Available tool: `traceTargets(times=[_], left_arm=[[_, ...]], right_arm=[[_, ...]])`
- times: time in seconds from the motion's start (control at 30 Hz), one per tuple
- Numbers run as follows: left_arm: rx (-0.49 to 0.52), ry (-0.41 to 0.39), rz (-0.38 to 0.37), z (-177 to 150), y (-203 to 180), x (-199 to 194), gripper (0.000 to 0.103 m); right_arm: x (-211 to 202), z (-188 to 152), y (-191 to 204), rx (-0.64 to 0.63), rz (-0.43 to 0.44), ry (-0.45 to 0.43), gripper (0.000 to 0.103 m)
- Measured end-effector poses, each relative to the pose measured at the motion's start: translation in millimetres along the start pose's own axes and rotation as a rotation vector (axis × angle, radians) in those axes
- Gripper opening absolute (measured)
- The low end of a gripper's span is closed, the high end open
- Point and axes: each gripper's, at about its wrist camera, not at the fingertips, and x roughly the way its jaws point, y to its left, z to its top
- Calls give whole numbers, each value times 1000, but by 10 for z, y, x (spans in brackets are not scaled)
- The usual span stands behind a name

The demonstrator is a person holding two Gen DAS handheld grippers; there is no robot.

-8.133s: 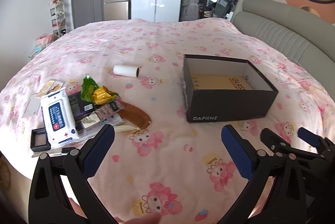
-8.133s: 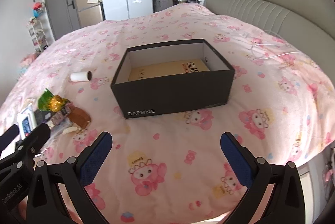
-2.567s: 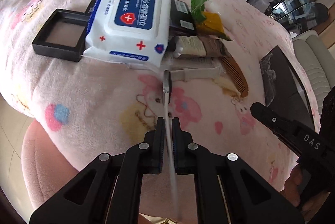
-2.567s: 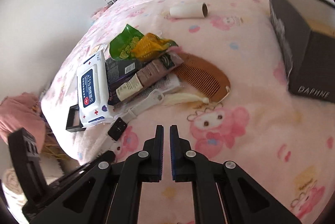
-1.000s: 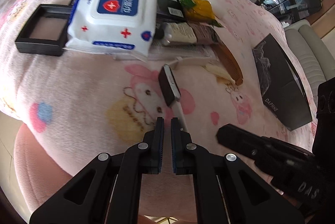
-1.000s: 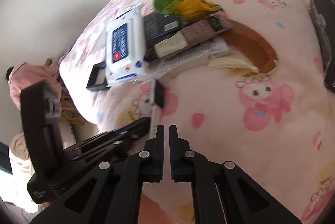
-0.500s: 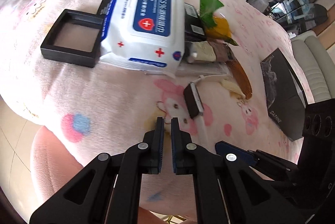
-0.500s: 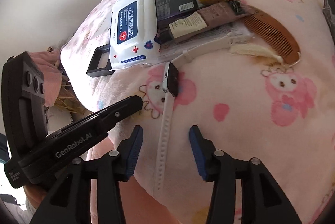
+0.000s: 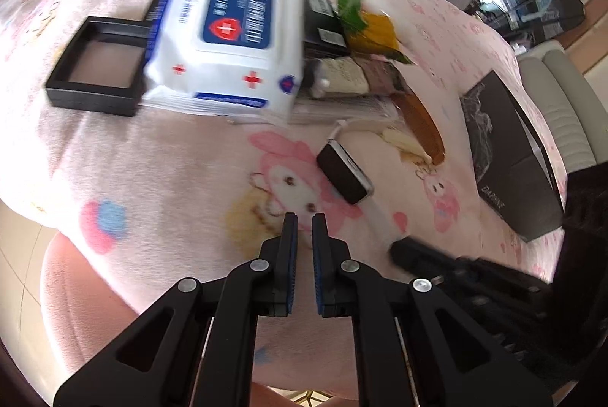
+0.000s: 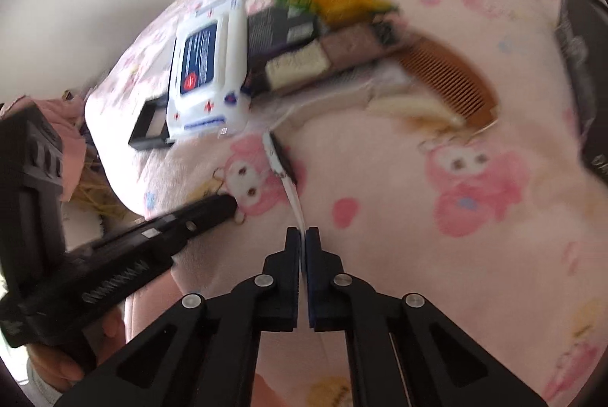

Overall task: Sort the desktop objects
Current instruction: 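Lift the white watch and carry it toward the black DAPHNE box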

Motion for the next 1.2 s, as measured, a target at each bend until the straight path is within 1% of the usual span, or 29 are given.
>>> traceTargets(times=[0.07,0.17,0.33,0.37,0.4,0.43,0.5,0.67,0.87,1.0,1.1,1.2], left_arm=[[18,11,-13,-3,-78,55,5],[44,27,-34,-9,-196,137,5],[69,51,-67,24,-341,261,6],[68,56,-78,40,-358,280,7],[66,62,-92,58,-374,301,12],[64,68,-106,75,-391,321,22],[69,74,-140,111,-457,357,29],[71,88,-186,158,-627,471,30],[55,116,-231,202,-832,660,30],[43,124,-237,208,-916,788,30],[0,135,-244,245,-916,907,32],[-26,127,-253,277,-949,964,31]], right_arm=[[-130,1,-102,22,-7,-25,2],[-272,-36,-312,61,-42,-50,2],[-409,-131,-750,189,-76,-72,2],[-443,-142,-820,246,-99,-95,2],[-476,-150,-876,264,-109,-104,2],[-520,-161,-931,275,-119,-113,2],[-615,-180,-1049,296,-139,-132,2],[-691,-265,-1295,347,-150,-128,2],[-785,-373,-1445,416,-134,-138,3],[-909,-485,-1361,412,-106,-150,3],[-975,-570,-1304,422,-103,-164,3],[-959,-637,-1313,449,-85,-133,3]])
